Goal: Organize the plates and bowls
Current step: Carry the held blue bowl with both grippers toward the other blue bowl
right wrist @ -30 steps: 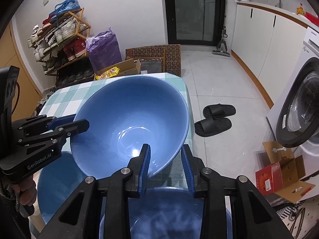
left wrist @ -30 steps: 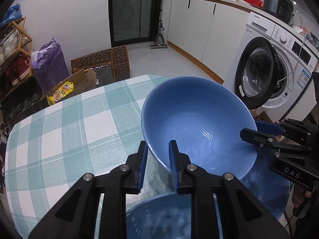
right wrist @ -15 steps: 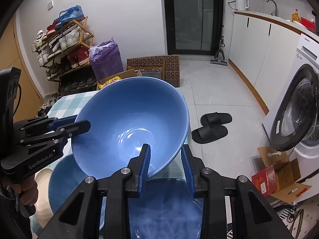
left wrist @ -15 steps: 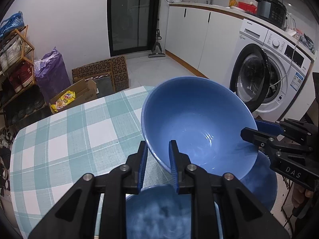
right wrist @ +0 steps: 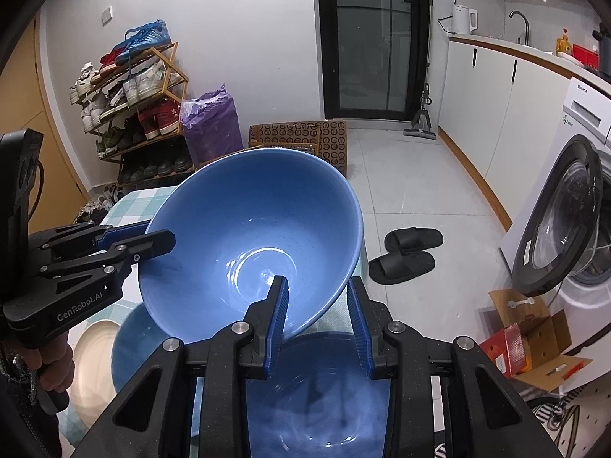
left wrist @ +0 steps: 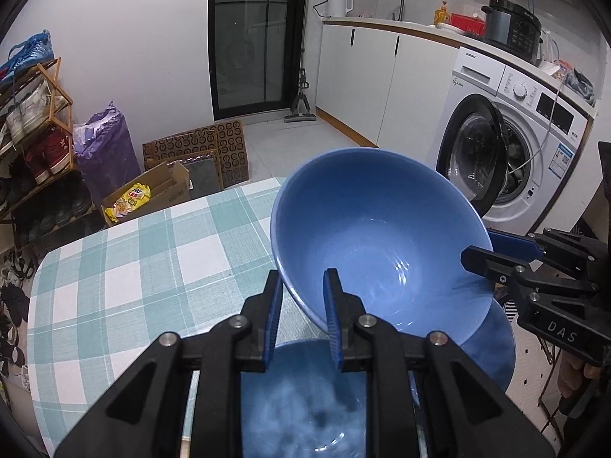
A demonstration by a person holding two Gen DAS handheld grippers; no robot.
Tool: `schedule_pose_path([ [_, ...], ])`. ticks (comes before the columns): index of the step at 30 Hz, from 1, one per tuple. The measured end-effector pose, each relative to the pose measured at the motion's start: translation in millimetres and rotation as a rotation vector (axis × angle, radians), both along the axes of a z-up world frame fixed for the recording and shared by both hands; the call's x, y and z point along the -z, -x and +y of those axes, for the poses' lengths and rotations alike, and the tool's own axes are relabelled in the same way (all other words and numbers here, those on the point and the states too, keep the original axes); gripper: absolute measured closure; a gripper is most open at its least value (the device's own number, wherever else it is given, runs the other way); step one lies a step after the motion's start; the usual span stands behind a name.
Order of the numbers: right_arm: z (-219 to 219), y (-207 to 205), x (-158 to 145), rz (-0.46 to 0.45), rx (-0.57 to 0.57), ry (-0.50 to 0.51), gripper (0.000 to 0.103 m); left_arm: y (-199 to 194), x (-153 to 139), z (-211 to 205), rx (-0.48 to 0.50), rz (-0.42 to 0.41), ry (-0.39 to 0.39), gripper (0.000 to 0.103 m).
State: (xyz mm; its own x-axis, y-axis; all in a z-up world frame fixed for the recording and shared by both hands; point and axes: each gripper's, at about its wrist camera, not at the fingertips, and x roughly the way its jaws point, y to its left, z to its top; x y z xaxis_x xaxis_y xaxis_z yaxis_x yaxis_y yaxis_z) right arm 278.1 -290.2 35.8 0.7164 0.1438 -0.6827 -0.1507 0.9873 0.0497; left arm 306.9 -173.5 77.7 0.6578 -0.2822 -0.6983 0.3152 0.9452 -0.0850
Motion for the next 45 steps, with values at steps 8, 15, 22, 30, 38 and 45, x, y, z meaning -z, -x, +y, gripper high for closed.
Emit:
schedule_pose_path([
  [8,3,15,-9,-0.018,-0.01,0.001,0.07,14,-8,5,-0.002,-0.017,-0.002,0.083],
  [15,7,29,-16,-0.034,-0.025,0.002,0.07,30,-16,14,-0.014,-0.037,0.0,0.083],
  [22,16,52,-22,-0.059,-0.042,0.001,0.07,47,-21,25,-0.023,-0.052,0.004,0.083],
  [30,32,75,-21,-0.068,-0.053,0.014,0.07,64,-16,35,-0.028,-0.054,0.011,0.083],
  [38,47,91,-12,-0.068,-0.063,0.015,0.07,77,-5,44,-0.039,-0.046,0.011,0.083],
  [45,59,101,-4,-0.057,-0.081,0.027,0.07,85,4,52,-0.048,-0.037,0.02,0.083],
])
